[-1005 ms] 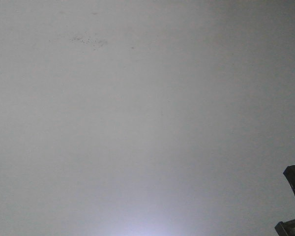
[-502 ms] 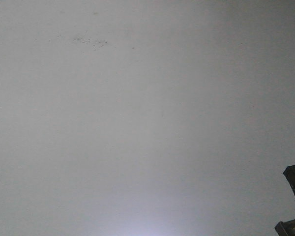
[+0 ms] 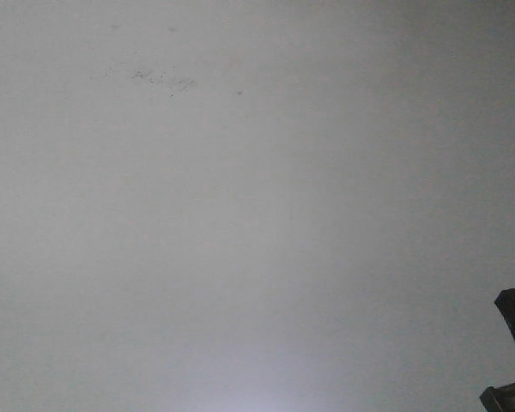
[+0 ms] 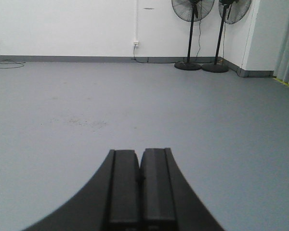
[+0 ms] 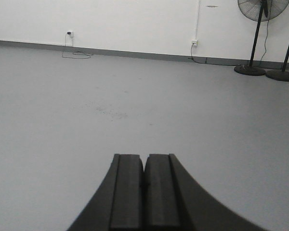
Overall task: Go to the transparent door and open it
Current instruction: 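Turn the base toward the glass door area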
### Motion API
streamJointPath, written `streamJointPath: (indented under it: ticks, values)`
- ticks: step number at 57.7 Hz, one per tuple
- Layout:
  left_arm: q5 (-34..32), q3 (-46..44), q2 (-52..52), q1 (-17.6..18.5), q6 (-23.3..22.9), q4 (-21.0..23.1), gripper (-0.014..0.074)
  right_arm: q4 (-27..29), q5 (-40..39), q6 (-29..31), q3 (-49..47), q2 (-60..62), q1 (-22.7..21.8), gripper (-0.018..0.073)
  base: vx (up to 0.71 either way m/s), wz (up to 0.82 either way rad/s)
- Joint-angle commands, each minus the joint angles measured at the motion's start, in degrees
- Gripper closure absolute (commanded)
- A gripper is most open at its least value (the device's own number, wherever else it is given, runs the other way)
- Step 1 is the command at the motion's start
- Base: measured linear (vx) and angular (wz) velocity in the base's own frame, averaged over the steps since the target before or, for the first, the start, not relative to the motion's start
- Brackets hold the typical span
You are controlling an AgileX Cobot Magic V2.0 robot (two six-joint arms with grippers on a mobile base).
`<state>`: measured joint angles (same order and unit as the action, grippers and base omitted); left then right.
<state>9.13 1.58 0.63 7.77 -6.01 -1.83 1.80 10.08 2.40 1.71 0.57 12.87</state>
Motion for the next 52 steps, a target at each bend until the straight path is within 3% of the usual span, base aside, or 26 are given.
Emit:
streamJointPath:
  ticks: [1, 52]
  values:
    - [-5.0, 1.7, 0.8, 0.2, -0.4, 0.4, 0.0599, 0.0, -4.6, 0.1, 0.8, 0.8, -0.1, 0.056, 0.29, 0.09]
    - [-5.0, 1.7, 0.8, 0.2, -0.4, 0.4, 0.0599, 0.0, -4.6, 0.1, 0.8, 0.8, -0.1, 0.056, 0.37, 0.26]
